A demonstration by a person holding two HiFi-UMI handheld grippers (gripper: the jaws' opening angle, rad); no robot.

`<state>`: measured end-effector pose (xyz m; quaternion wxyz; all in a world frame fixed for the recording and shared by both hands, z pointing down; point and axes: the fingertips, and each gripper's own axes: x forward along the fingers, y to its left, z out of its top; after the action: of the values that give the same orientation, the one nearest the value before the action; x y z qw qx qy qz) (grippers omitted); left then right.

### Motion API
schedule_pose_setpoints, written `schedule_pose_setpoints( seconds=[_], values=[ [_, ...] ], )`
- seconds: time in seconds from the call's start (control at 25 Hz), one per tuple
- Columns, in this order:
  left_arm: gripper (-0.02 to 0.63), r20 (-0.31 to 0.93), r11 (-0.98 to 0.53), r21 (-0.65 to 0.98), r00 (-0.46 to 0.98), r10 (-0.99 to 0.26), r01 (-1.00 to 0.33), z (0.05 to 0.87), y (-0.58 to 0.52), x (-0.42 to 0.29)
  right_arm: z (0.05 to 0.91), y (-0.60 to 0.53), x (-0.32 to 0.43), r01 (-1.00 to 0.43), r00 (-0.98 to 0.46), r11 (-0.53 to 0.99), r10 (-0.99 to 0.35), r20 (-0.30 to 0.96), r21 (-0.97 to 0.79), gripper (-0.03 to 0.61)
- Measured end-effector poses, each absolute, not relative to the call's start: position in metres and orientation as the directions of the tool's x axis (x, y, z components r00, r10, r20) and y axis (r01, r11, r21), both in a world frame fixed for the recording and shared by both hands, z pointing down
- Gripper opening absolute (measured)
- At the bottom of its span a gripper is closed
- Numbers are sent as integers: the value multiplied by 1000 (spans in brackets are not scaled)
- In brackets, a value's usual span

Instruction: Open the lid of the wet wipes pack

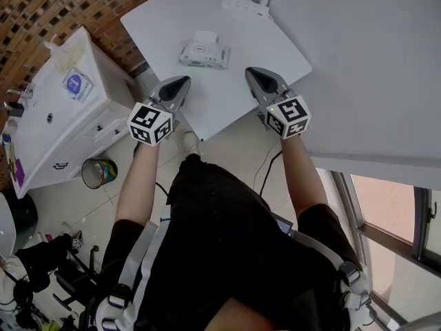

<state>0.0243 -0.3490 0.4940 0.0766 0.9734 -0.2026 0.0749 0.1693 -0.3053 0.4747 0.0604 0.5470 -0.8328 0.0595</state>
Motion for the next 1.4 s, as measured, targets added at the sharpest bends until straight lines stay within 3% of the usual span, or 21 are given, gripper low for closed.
schedule_pose_setpoints(
  seconds=[0.24,0.52,1.0,1.4],
  values=[
    [2,149,-893,81,891,-428,-442,470,-316,2,457,-266,165,-915,-403,399,-908,115,-53,5],
    [2,13,-875,152,886,-464,-461,449,-273,-43,452,-214,147,-912,-410,407,-908,87,-54,5],
    [2,-33,-866,145,873,-487,-478,426,-272,-128,437,-183,110,-955,-274,271,-962,12,-125,5],
    [2,-73,-875,165,879,-471,-455,425,-275,-134,445,-195,85,-952,-287,282,-957,32,-118,3]
  ],
)
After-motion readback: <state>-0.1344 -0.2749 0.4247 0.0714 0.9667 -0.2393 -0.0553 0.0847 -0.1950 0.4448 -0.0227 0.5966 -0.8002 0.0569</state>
